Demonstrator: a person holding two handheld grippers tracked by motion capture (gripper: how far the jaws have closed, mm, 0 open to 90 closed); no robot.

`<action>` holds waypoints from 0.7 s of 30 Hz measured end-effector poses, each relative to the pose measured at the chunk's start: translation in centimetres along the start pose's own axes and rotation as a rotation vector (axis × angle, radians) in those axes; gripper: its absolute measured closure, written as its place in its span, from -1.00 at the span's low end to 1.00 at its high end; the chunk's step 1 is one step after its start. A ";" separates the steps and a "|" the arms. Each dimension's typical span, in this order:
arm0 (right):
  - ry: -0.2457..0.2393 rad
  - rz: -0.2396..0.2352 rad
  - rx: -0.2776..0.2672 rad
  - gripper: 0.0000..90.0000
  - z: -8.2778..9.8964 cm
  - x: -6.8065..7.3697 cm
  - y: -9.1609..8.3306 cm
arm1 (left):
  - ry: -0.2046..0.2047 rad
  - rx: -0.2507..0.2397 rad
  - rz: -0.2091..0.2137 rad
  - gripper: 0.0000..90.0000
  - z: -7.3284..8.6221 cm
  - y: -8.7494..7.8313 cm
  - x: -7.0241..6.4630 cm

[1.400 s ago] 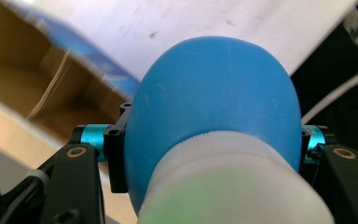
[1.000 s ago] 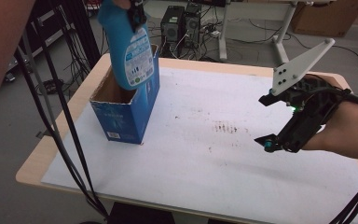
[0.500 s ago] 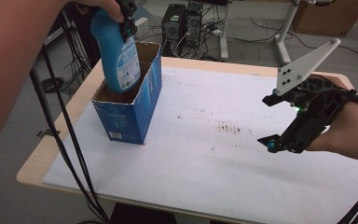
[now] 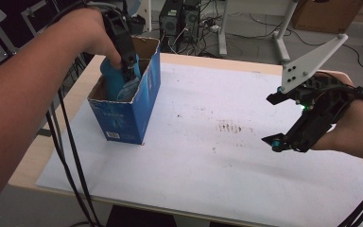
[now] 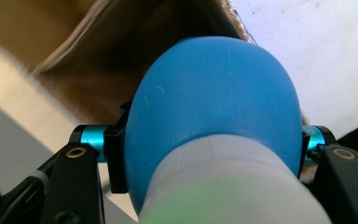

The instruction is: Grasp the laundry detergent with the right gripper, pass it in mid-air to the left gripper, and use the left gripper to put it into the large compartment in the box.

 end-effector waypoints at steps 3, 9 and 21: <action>0.001 -0.003 0.007 -0.99 -0.1 0.0 0.1 | 0.111 -0.002 -0.020 -0.15 -0.1 1.8 -0.2; 0.002 -0.002 0.016 -0.99 -0.1 -0.1 0.4 | 0.179 0.004 -0.015 -0.16 0.2 3.9 0.0; 0.004 0.002 0.017 -0.99 0.0 0.1 0.5 | 0.194 0.006 0.015 -0.17 0.2 4.6 0.2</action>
Point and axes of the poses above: each handheld gripper's, and its own axes: y roughly forward along the jaws, z roughly out of its underside, x roughly to its left, the point moved 3 cm from there along y, roughly forward along the jaws, and after that the axes turned 1 degree about -y, right-handed, at the moved point
